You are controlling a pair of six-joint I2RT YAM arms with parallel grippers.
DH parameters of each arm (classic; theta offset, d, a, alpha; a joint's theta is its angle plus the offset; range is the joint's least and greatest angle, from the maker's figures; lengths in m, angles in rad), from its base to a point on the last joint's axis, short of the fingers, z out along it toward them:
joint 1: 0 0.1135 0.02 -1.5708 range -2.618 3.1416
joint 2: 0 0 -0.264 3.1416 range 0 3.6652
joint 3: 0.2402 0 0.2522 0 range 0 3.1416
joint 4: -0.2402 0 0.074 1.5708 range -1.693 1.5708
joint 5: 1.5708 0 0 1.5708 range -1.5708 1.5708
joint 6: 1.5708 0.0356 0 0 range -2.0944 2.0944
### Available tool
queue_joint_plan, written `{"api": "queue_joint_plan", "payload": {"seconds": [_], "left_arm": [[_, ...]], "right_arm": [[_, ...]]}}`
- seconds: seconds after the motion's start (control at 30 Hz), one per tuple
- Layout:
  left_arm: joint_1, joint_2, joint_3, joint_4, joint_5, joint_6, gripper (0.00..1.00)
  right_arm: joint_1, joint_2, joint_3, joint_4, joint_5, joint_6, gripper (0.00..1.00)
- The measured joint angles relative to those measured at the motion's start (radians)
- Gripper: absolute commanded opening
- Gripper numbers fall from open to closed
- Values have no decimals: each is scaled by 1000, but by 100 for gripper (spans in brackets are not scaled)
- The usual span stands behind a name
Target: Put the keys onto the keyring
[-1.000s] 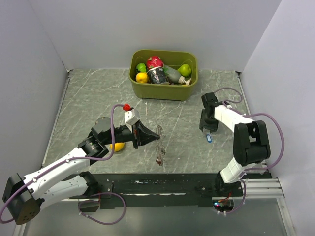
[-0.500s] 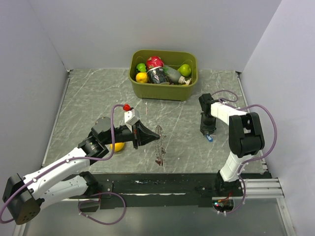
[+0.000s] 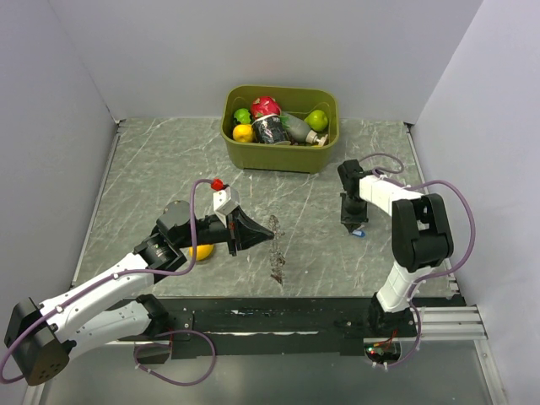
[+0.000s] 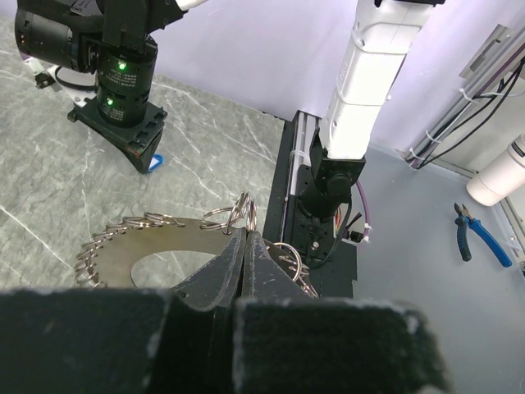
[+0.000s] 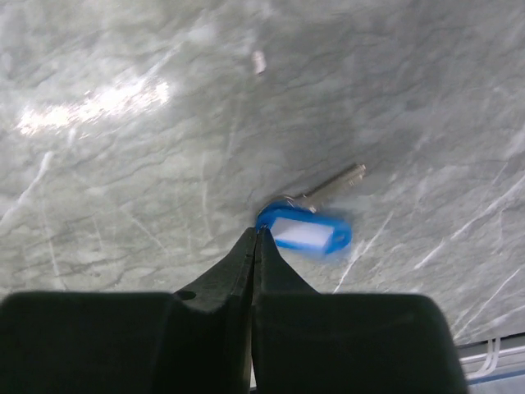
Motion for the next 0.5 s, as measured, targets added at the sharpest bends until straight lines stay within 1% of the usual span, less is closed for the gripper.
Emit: {"api": "queue_joint_plan", "payload": {"seconds": [0.13, 0.23, 0.37, 0.5], "left_arm": [[0, 0, 0, 0, 0, 0, 1], [0, 0, 0, -3, -3, 1, 1], [0, 0, 0, -13, -5, 4, 1], [0, -4, 1, -31, -16, 8, 1]], "right_arm": [[28, -14, 0, -8, -11, 0, 0], [42, -53, 0, -12, -26, -4, 0], [47, -148, 0, -11, -67, -27, 0], [47, -283, 0, 7, -160, -69, 0]]}}
